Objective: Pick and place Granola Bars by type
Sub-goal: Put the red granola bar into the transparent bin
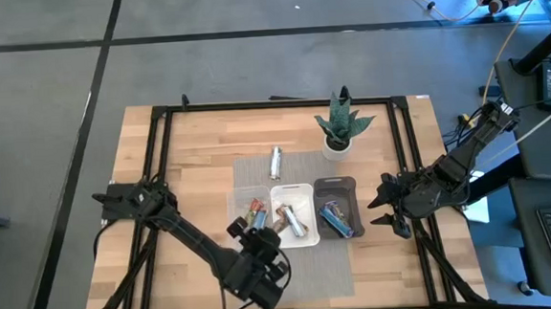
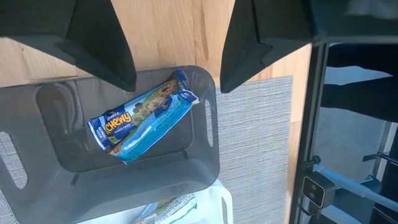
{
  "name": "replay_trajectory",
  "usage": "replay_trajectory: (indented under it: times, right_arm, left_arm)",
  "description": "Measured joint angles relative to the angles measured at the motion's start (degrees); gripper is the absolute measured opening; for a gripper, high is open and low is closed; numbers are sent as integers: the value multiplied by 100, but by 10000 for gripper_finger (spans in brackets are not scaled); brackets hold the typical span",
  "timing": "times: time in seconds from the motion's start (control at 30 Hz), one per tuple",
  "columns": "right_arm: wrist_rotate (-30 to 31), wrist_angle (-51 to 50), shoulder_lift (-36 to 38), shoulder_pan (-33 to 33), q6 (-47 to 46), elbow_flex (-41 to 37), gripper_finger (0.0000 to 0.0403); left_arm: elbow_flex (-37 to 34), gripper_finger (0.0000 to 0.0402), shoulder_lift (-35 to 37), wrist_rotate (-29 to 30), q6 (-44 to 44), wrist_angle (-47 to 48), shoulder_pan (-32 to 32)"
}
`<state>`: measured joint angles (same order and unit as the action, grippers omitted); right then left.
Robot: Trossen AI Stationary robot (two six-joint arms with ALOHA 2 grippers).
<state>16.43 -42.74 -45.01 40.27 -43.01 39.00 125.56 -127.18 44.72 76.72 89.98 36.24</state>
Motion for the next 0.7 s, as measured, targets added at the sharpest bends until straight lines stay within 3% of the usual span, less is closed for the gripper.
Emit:
replay_trajectory:
  times: [0.13, 0.4, 0.53, 0.7]
  right_arm:
    - [0, 0, 0, 0, 6, 0, 236]
    - [2, 0, -2, 0, 69, 0, 236]
    - [41, 0, -1, 0, 135, 0, 236]
    - [44, 0, -2, 0, 143, 0, 236]
  left_arm:
    - [-588, 114, 311, -235, 817, 2, -101]
    - [-2695, 113, 1187, -1099, 3403, -328, -145]
    - [-3146, 115, 1229, -1076, 3723, -1069, -192]
    - [-3165, 112, 1216, -973, 3671, -1260, -394]
